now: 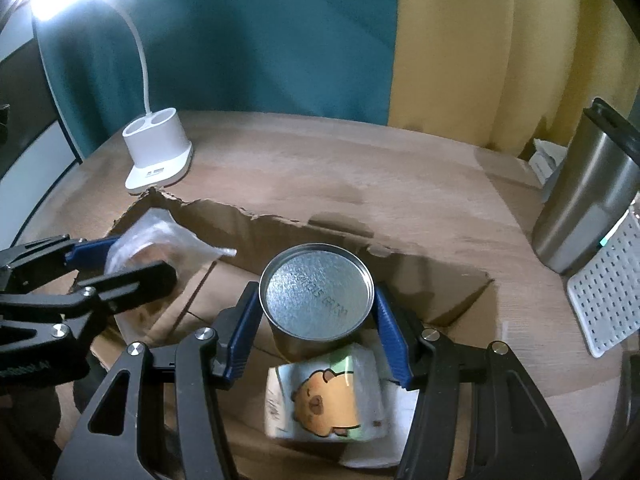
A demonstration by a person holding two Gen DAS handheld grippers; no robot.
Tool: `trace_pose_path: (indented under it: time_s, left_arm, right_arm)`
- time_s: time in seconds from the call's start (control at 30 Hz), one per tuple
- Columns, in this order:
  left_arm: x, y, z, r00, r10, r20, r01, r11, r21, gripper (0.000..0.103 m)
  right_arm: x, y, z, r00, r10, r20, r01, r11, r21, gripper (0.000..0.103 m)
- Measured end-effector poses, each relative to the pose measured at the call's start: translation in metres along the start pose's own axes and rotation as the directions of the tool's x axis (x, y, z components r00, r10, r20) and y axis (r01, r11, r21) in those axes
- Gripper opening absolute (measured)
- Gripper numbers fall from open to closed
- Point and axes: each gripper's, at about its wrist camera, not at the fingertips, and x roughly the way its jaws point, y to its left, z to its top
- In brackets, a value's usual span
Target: Organize objects
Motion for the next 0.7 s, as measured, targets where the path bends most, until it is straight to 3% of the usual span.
trace_pose_path:
  time_s: [0.47,0.7]
  left_arm:
    - [0.009,-0.015,-0.002,0.999,0.017,-0.035,-0.016,1.0,0.02,0.051]
    - [0.01,-0.019,-0.004,0.998,0.029,-0.051,-0.027,0.999,0.026,0.052]
  right_arm:
    - [-0.001,-0.015,-0.009,1.0,-0.011,-0.008,0.011,1.0,0.02,0.059]
    - [-0.008,-0.02,-0.012,1.0,0.014,0.007,-0.014,0.998,0.054,0.069]
